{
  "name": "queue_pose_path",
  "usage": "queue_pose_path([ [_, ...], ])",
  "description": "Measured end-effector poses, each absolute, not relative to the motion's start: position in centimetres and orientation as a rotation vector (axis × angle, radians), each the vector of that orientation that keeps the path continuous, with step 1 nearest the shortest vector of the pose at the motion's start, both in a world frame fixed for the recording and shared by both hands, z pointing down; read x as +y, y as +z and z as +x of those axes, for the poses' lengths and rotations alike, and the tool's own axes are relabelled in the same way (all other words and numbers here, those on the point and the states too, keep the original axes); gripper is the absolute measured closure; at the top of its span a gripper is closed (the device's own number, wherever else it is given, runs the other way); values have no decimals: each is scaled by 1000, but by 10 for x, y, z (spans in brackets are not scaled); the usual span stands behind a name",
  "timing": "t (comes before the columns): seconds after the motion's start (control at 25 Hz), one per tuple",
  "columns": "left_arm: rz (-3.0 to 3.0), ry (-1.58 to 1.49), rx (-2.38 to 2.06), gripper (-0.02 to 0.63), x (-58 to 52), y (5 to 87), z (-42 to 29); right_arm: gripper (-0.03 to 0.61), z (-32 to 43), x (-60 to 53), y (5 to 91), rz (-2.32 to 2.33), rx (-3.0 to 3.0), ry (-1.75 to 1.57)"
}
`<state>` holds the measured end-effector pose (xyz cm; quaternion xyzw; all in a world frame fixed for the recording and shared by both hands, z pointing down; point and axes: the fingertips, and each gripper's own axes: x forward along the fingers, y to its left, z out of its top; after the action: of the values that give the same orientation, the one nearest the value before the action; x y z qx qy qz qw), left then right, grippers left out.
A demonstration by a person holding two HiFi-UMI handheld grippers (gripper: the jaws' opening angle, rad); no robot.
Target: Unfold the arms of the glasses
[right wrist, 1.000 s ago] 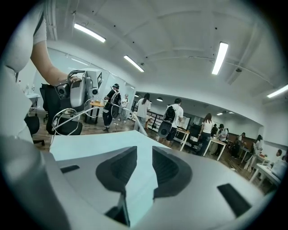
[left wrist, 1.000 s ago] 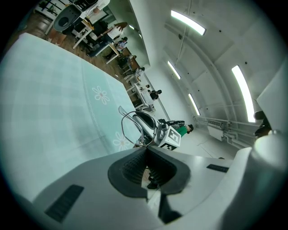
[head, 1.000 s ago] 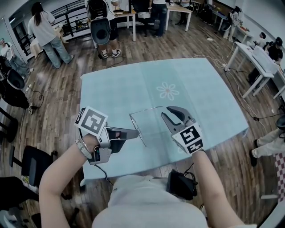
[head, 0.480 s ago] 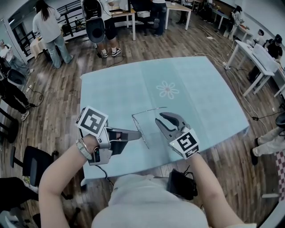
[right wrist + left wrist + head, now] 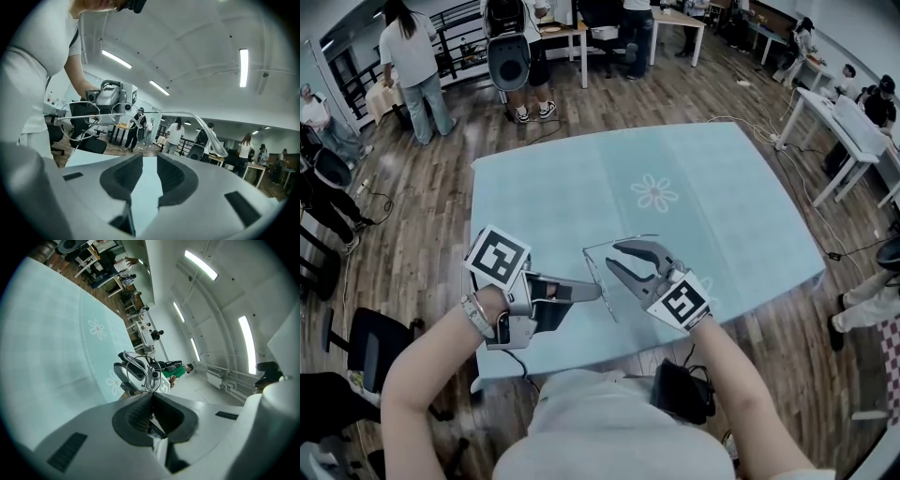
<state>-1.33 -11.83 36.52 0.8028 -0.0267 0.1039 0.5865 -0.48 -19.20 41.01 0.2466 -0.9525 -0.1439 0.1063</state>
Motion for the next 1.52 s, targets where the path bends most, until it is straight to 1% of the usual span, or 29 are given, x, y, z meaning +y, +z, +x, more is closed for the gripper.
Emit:
queue_pose_path([
  [0.24, 1862, 245, -25, 606, -111, 362, -12, 479, -26, -186, 396, 650, -2874, -471],
  [0.48, 1847, 242, -17, 606, -110, 363, -12, 496, -37, -179, 387, 619, -2882, -550],
  [0.88, 1836, 249, 12, 606, -106, 366, -9, 498, -49, -172, 381, 567, -2879, -635],
  [1.08, 1833, 248, 16, 606, -106, 366, -12, 540, -53, -170, 382, 560, -2852, -680],
  [1.52, 1837, 224, -1, 606, -105, 362, -16, 546, -51, -172, 375, 596, -2899, -653],
])
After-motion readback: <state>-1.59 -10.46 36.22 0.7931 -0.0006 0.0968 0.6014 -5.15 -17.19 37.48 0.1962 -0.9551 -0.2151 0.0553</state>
